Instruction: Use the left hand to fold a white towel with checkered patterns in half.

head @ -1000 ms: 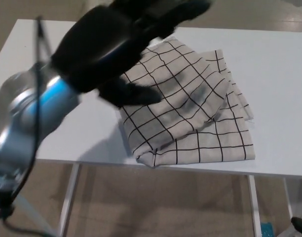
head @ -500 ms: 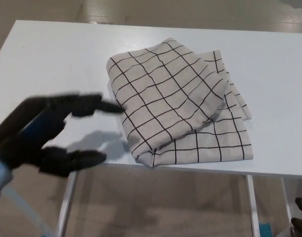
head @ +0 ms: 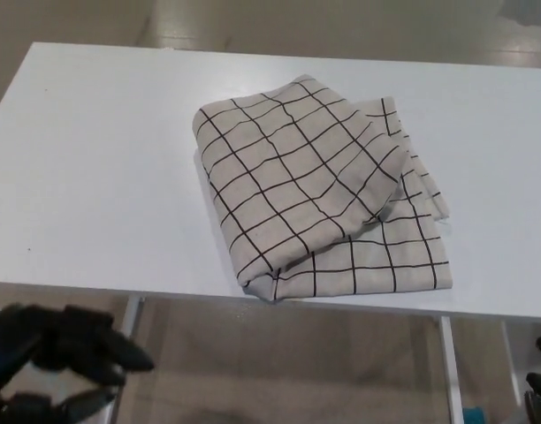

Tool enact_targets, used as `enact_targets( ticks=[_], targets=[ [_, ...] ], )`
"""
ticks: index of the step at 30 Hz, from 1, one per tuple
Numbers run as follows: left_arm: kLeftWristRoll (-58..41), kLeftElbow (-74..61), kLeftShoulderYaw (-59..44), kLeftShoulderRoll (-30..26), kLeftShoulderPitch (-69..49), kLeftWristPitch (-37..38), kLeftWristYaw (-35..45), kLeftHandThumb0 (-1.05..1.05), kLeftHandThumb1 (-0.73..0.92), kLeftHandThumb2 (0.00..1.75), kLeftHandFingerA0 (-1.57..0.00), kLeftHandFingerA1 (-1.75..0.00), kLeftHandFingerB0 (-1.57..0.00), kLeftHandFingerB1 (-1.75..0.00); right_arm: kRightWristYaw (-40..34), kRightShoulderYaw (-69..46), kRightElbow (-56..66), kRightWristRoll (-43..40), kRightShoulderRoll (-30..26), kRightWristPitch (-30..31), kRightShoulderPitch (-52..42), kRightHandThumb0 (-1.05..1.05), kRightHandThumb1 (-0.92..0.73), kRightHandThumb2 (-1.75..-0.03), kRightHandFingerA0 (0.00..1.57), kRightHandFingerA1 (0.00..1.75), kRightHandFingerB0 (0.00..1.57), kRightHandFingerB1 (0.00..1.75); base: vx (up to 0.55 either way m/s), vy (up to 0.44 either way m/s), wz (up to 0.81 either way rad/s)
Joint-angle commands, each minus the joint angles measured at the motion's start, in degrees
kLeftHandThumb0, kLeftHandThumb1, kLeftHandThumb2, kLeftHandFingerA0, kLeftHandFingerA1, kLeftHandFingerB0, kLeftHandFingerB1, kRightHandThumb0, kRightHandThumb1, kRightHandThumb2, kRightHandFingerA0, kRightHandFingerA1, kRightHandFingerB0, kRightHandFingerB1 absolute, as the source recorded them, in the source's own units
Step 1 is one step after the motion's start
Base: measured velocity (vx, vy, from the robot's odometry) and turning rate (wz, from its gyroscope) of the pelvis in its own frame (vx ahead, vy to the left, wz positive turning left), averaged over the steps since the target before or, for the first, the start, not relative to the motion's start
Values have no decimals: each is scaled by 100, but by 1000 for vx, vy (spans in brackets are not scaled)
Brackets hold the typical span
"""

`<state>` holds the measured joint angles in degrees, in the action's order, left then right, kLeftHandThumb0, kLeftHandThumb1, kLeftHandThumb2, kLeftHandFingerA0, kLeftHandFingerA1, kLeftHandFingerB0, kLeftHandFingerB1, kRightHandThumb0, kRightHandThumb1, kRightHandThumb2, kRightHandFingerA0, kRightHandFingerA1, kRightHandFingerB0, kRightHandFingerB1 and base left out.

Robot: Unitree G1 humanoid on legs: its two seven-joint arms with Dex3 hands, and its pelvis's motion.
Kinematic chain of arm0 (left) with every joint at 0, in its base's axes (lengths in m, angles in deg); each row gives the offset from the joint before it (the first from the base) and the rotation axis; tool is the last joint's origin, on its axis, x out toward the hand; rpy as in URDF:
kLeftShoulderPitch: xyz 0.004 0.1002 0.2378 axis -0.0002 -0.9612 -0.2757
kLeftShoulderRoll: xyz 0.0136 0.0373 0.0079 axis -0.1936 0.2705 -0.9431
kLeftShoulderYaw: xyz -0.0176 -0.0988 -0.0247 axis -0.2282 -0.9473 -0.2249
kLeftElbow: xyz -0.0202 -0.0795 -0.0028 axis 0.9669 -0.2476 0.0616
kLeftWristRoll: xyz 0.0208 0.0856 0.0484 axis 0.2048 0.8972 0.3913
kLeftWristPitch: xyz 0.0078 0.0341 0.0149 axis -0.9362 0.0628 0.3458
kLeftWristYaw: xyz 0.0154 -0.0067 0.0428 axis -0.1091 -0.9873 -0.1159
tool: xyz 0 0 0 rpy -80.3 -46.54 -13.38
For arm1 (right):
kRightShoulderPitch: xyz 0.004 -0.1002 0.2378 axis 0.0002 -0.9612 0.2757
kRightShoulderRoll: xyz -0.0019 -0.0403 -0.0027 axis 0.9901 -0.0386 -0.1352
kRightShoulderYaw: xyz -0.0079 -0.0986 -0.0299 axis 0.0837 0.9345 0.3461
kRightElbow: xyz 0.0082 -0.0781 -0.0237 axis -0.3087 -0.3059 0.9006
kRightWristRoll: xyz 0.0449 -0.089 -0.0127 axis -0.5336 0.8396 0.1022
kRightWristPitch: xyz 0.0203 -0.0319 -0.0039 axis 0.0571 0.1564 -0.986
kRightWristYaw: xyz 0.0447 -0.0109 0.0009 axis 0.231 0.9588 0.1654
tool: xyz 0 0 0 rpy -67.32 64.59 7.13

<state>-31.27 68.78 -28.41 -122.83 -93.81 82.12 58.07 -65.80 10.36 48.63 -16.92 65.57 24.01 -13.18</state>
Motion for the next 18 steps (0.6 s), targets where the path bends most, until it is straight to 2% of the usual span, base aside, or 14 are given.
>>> enact_targets(
  ticks=[1, 2, 3, 4, 5, 6, 8, 11, 12, 13, 17, 18],
  targets=[
    [-2460, 1593, -332, 132, -726, -1559, 2424, -72, 54, 92, -88, -65, -81, -62, 131, -139, 335, -587, 18, 635, -218, -34, -66, -59, 49, 70, 53, 61, 0, 0, 0],
    [-2216, 1950, -278, 334, -588, -1426, 2156, -65, 55, 58, -76, -47, -74, -45, 167, -110, 285, -588, 31, 614, -244, -35, -54, -93, 50, 72, 50, 68, 0, 0, 0],
    [-1980, 2280, -240, 537, -466, -1259, 1862, -56, 51, 57, -67, -45, -64, -42, 194, -58, 254, -566, 60, 589, -297, -35, -54, -93, 50, 72, 51, 69, 0, 0, 0],
    [-1772, 2577, -215, 727, -361, -1091, 1580, -56, 51, 57, -67, -45, -64, -42, 223, -2, 228, -538, 90, 559, -359, -35, -54, -93, 50, 72, 51, 69, 0, 0, 0],
    [-1664, 2739, -206, 818, -294, -976, 1441, -47, 49, 55, -62, -44, -58, -40, 227, 34, 238, -530, 120, 567, -406, -34, -54, -93, 50, 72, 50, 68, 0, 0, 0],
    [-1638, 2793, -207, 841, -270, -942, 1418, -47, 49, 55, -62, -44, -58, -40, 229, 43, 241, -531, 127, 570, -418, -34, -54, -93, 50, 72, 50, 68, 0, 0, 0],
    [-1182, 3265, -111, 1028, 8, -647, 894, -33, 43, 53, -52, -41, -53, -38, 185, 143, 123, -432, 209, 521, -478, -34, -53, -93, 49, 72, 49, 68, 0, 0, 0],
    [-565, 3856, 42, 1178, 304, -184, 278, -30, 43, 53, -51, -41, -53, -38, 144, 255, -80, -319, 301, 394, -552, -33, -53, -92, 49, 72, 49, 67, 0, 0, 0],
    [-284, 4113, 129, 1219, 457, 29, -33, -22, 46, 54, -51, -41, -51, -37, 134, 294, -230, -280, 331, 317, -525, -30, -66, -59, 48, 68, 53, 60, 0, 0, 0],
    [-284, 4113, 129, 1219, 457, 29, -33, -22, 46, 54, -51, -41, -51, -37, 134, 294, -230, -280, 331, 317, -525, -30, -66, -59, 48, 68, 53, 60, 0, 0, 0],
    [622, 4994, 457, 1383, 849, 656, -1255, -15, 48, 55, -53, -41, -51, -37, 119, 416, -802, -59, 297, -28, -541, -30, -66, -59, 49, 65, 53, 59, 0, 0, 0],
    [660, 5079, 478, 1396, 858, 725, -1333, -15, 48, 55, -53, -41, -51, -37, 127, 427, -839, -49, 286, -53, -562, -30, -66, -59, 49, 65, 53, 59, 0, 0, 0]
  ],
)
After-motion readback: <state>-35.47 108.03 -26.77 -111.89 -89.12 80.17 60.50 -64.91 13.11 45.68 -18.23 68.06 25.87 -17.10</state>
